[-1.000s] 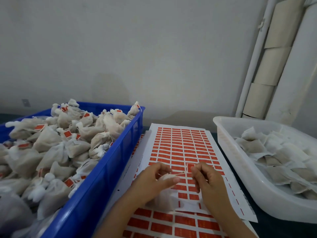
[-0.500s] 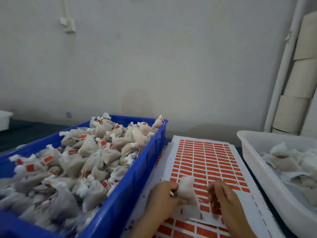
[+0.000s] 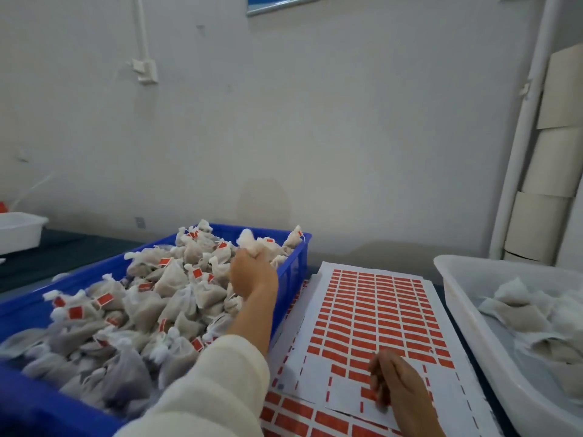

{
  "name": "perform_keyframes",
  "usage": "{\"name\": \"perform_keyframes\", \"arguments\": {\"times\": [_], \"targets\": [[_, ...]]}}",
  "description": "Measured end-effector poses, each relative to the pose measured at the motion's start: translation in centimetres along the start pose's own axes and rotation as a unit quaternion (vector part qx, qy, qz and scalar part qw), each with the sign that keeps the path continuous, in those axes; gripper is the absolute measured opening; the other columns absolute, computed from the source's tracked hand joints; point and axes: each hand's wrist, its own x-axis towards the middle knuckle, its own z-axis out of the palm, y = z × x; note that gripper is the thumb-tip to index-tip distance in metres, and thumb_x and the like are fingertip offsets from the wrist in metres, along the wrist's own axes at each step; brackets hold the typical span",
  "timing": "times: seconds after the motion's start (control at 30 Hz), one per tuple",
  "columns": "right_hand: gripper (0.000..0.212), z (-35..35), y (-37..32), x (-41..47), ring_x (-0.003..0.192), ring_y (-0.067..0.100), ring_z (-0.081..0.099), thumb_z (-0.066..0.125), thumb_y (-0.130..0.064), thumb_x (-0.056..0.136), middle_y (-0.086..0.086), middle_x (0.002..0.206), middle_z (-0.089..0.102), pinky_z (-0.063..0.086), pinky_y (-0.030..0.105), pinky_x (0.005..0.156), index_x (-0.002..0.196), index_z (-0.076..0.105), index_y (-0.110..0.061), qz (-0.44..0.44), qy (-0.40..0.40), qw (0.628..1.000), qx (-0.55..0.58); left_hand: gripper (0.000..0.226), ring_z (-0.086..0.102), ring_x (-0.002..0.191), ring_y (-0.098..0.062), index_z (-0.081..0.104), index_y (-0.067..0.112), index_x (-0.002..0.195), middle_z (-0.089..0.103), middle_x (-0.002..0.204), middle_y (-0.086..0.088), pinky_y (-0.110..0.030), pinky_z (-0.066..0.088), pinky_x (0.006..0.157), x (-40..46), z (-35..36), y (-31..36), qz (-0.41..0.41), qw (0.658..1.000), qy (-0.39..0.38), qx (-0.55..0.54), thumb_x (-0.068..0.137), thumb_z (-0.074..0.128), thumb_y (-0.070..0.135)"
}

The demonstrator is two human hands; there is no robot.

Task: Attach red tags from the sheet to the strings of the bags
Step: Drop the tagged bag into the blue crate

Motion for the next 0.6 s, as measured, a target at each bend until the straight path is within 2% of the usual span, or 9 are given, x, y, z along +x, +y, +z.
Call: {"name": "perform_keyframes", "arguments": {"times": [0.1,0.2,0.27,0.33,0.4,0.47,0.5,0.6], "targets": [[0.035,0.0,0.1,0.1,0.042,0.014,0.05,0.036,-0.023,0.098,0.003,0.049,0.057,0.044,0.021,0.045,0.076,0.054,-0.002,0.014,-0.006,1.0,-0.008,0.027,0.061,0.089,-0.026,0.059,0.007,0.104,0.064,0.098,-0.011,-0.04,0.051,0.081,2.6,-1.2,-0.7,-0.031,0.998,-0.032,0.035,0.089,0.058,0.03],[0.035,0.2,0.2,0.4,0.042,0.012,0.048,0.035,-0.023,0.099,0.0,0.048,0.055,0.044,0.021,0.047,0.076,0.054,-0.005,0.022,-0.011,0.999,-0.022,0.032,0.059,0.087,-0.027,0.058,0.004,0.111,0.062,0.103,-0.015,-0.035,0.049,0.075,3.8,-2.3,-1.9,-0.052,0.994,-0.066,0.072,0.089,0.058,0.028],[0.035,0.4,0.3,0.4,0.042,0.012,0.047,0.035,-0.024,0.099,-0.001,0.047,0.055,0.044,0.02,0.047,0.075,0.054,-0.005,0.026,-0.014,0.999,-0.023,0.039,0.054,0.085,-0.024,0.051,0.005,0.12,0.058,0.107,-0.014,-0.033,0.045,0.075,4.0,-2.7,-2.8,-0.076,0.983,-0.095,0.14,0.091,0.055,0.031],[0.035,0.3,0.2,0.3,0.043,0.011,0.048,0.035,-0.025,0.099,0.0,0.05,0.056,0.044,0.019,0.048,0.075,0.053,-0.007,0.024,-0.015,0.999,-0.026,0.046,0.052,0.102,-0.029,0.043,0.004,0.127,0.053,0.119,-0.016,-0.039,0.042,0.092,4.0,-2.7,-2.9,-0.096,0.972,-0.099,0.189,0.092,0.053,0.032],[0.035,0.3,0.1,0.2,0.045,0.011,0.049,0.034,-0.026,0.099,0.001,0.054,0.057,0.045,0.018,0.05,0.076,0.053,-0.008,0.016,-0.018,0.999,-0.03,0.056,0.042,0.121,-0.037,0.036,0.0,0.13,0.042,0.133,-0.023,-0.047,0.03,0.106,3.7,-2.6,-1.8,-0.118,0.971,-0.043,0.203,0.088,0.057,0.031],[0.033,0.3,0.0,-0.1,0.046,0.01,0.05,0.033,-0.026,0.099,0.001,0.056,0.057,0.046,0.017,0.052,0.076,0.052,-0.009,0.006,-0.022,0.999,-0.039,0.061,0.035,0.125,-0.04,0.032,-0.003,0.131,0.034,0.137,-0.026,-0.048,0.027,0.107,2.9,-2.5,0.2,-0.063,0.98,0.015,0.187,0.086,0.06,0.028],[0.033,0.2,-0.1,-0.2,0.046,0.009,0.05,0.033,-0.026,0.099,0.001,0.057,0.057,0.046,0.017,0.052,0.077,0.052,-0.009,0.0,-0.023,0.999,-0.04,0.057,0.036,0.124,-0.039,0.036,-0.002,0.13,0.035,0.136,-0.026,-0.047,0.029,0.104,2.4,-2.2,1.3,-0.013,0.985,0.017,0.17,0.085,0.06,0.024],[0.033,0.0,-0.4,-0.7,0.043,0.009,0.05,0.033,-0.023,0.099,0.001,0.057,0.058,0.045,0.018,0.048,0.08,0.054,-0.006,-0.019,-0.014,1.0,-0.01,0.034,0.044,0.114,-0.033,0.054,0.009,0.117,0.047,0.125,-0.017,-0.042,0.036,0.097,-1.1,-0.7,3.6,0.147,0.981,-0.058,0.113,0.084,0.057,0.016]]}}
